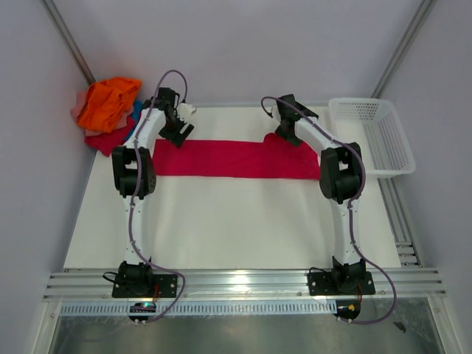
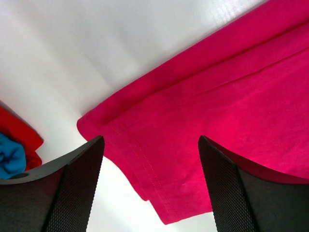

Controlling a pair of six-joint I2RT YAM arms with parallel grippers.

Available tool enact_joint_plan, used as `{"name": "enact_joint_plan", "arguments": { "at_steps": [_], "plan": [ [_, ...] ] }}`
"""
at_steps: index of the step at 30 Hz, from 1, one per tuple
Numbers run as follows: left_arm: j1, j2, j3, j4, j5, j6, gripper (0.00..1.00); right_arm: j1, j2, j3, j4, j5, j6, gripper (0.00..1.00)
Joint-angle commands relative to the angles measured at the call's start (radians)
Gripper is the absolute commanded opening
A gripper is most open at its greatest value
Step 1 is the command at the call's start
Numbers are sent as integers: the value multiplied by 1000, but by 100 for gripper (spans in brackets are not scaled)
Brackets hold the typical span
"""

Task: Fold and stack the t-shirts
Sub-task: Fold the other side of the tshirt into a rectangle

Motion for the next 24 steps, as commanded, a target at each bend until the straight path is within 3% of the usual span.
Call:
{"name": "enact_joint_plan", "arguments": {
  "at_steps": [1,6,14,17,19,22,24],
  "plan": [
    [-18,-7,-13,19,9,-23,82,-7,18,26,69,84,18,99],
    [-26,-26,-19,19,25,-45,83,-6,9,44,152,149,23,99],
    [-28,-80,5,66,-17,-57,86,-6,-28,397,71,140,13,99],
    [-28,-102,24,66,-11,-109,87,-4,-105,456,-91,-9,148,99],
    [-28,-118,24,71,11,-163,90,-6,-184,398,-238,-228,249,99],
    [-26,-143,30,63,56,-248,97,-6,-250,242,-371,-497,302,99],
    [-25,-157,33,41,90,-284,99,-4,-295,102,-400,-572,306,99]
  ]
}}
